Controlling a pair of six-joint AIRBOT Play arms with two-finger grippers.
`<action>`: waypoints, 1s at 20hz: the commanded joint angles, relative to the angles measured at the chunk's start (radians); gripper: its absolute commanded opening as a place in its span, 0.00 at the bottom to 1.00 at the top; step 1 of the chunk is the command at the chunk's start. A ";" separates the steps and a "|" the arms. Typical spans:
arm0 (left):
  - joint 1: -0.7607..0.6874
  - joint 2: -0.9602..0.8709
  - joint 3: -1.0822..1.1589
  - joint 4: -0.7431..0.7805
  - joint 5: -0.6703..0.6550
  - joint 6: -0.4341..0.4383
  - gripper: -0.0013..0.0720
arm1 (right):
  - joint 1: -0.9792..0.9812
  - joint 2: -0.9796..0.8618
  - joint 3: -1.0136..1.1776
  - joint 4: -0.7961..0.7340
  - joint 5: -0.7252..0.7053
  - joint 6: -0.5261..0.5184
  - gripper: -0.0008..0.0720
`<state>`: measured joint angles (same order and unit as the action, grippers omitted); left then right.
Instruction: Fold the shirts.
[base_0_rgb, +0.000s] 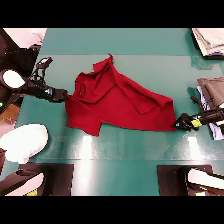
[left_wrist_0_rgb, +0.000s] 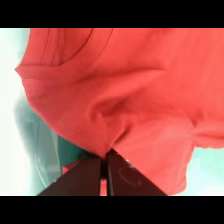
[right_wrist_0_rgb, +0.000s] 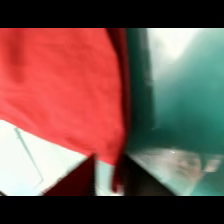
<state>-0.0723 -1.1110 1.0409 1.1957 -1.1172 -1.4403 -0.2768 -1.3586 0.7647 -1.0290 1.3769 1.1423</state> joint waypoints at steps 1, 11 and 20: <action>0.000 0.000 0.001 -0.016 -0.037 -0.001 0.05 | 0.009 0.003 0.001 0.017 0.045 0.000 0.07; 0.000 0.084 0.631 -0.079 -0.014 0.000 0.05 | -0.032 0.411 0.444 0.422 -0.135 0.047 0.03; 0.000 0.185 1.160 -0.083 0.188 0.006 0.06 | -0.033 0.549 1.024 0.328 -0.290 0.055 0.03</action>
<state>-0.0723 -0.9783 2.1231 1.1133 -1.0214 -1.4353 -0.3092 -0.8459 1.6512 -0.6361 1.1160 1.1877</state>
